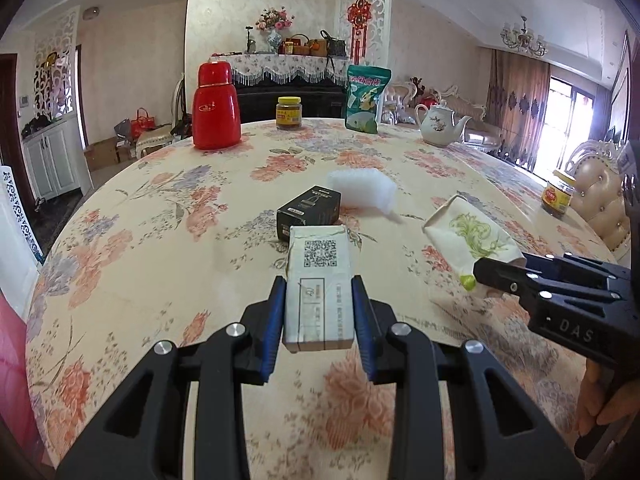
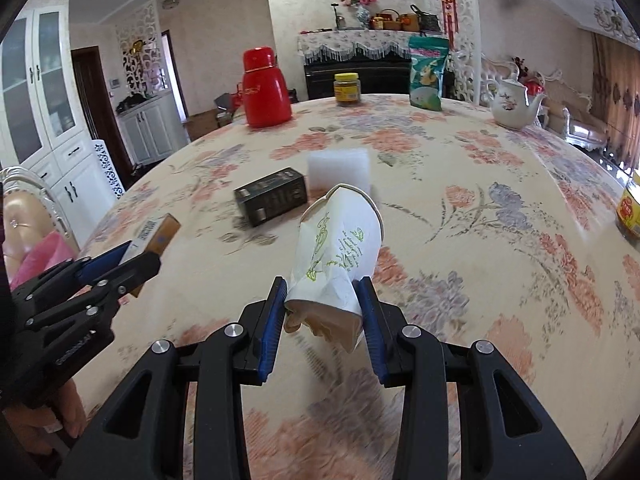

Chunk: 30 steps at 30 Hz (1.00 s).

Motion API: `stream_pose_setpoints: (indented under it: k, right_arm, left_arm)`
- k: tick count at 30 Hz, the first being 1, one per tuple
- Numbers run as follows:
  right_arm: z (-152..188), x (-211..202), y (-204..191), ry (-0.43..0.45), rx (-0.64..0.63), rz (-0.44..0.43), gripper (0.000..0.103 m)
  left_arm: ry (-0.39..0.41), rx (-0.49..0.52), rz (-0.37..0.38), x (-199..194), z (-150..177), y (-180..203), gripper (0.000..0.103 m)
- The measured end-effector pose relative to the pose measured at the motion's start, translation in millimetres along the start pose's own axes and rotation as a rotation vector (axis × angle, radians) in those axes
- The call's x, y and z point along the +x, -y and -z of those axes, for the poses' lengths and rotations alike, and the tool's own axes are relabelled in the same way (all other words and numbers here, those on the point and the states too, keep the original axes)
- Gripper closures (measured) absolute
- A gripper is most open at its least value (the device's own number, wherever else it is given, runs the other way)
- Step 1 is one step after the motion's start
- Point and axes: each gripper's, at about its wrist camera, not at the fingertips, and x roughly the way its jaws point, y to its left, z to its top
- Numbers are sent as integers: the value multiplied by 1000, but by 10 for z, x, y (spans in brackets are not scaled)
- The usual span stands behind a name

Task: Collect trash
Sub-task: 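Carry the paper cup and white box to the pink bin and release both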

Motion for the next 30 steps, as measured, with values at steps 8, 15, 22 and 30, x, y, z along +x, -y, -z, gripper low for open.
stream_pose_setpoints:
  k: [8,15,22,30]
  right_arm:
    - [165,-146,-207,1,-23,-28,67]
    - [266,-263,-369,17,-47,-53,67]
    - [248,-312,-657,32,-104,-116,67]
    - [194,-264,-1055,41,-162,-192,67]
  left_arm:
    - [24,-15,5,-210,132,-43,71]
    - [38,-25,13,-405,276,-108,71]
    - [54,-57,-30,-576,380,-381,71]
    - [77,-98,-72,-825,469,-739,71]
